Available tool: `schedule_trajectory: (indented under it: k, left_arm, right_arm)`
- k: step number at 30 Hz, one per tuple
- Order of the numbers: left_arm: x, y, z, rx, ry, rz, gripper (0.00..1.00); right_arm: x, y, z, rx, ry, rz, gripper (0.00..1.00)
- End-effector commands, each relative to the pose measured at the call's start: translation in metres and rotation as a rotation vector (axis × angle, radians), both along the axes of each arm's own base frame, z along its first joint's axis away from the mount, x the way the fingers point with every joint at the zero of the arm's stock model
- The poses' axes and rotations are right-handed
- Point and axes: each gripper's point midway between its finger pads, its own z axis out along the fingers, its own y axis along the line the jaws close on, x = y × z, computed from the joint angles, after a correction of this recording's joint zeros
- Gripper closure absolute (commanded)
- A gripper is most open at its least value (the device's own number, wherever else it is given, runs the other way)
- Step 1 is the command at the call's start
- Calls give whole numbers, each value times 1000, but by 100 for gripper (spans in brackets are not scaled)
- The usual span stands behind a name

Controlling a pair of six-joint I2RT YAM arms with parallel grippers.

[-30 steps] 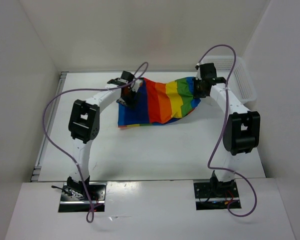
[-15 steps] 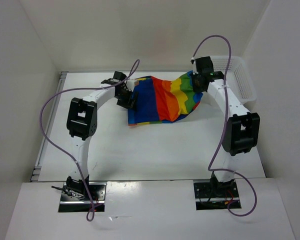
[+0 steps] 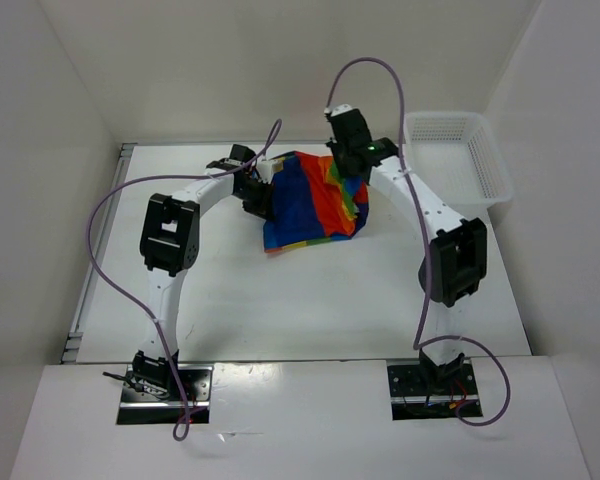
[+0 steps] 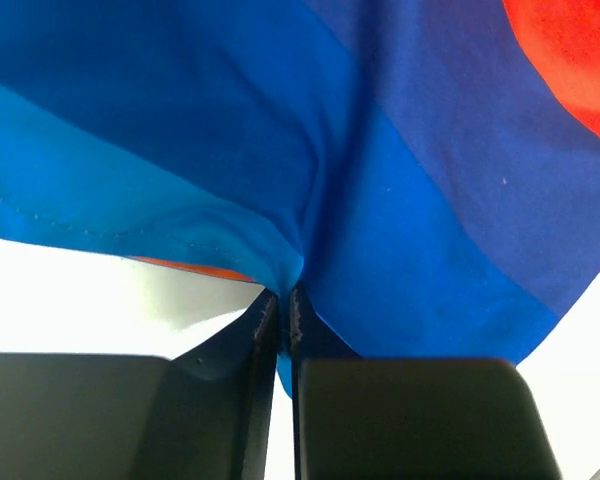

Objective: Fold and stack the shorts
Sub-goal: Fold the shorts

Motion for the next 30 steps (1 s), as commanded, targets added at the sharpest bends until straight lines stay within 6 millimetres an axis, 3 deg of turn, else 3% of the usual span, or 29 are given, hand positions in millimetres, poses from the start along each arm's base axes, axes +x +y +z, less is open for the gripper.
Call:
schedule_trajectory:
  k: [1, 6, 8, 11, 13, 15, 16, 18, 23, 24, 26, 27, 28, 30]
  left_arm:
    - [0, -3, -13, 3, 23, -14, 88]
    - [5, -1, -9, 16, -3, -4, 88]
    - [11, -3, -1, 9, -30, -4, 88]
    - [13, -2, -1, -8, -25, -4, 88]
    - [18, 2, 2, -11, -36, 5, 88]
    - [18, 2, 2, -11, -36, 5, 88]
    - [18, 2, 2, -11, -36, 5, 88]
    - [16, 1, -2, -16, -25, 1, 88]
    - [22, 4, -1, -19, -34, 10, 88]
    - [22, 4, -1, -19, -34, 10, 88]
    - [22, 4, -1, -19, -34, 10, 87]
    - [22, 4, -1, -19, -34, 10, 87]
    - [24, 9, -1, -18, -34, 19, 86]
    - [22, 9, -1, -16, -25, 20, 85]
  right_arm:
    - [13, 57, 20, 38, -98, 42, 100]
    - [10, 102, -10, 30, -57, 96, 100]
    - [3, 128, -9, 50, -59, 142, 100]
    - [-8, 164, -25, 57, -34, 216, 100]
    - [-8, 174, -42, 52, -12, 235, 97]
    - [-12, 198, -40, 93, -11, 281, 97]
    - [-10, 203, -50, 94, 4, 290, 97]
    - [-11, 221, -46, 114, -8, 321, 97]
    - [-12, 236, -65, 124, 26, 357, 94]
    - [-20, 243, -71, 123, 49, 396, 92]
    - [-25, 243, -80, 117, 74, 419, 83]
    - [-32, 246, -90, 103, 99, 444, 63]
    - [-39, 251, -94, 104, 114, 474, 51]
    - [-46, 254, -97, 115, 139, 508, 37]
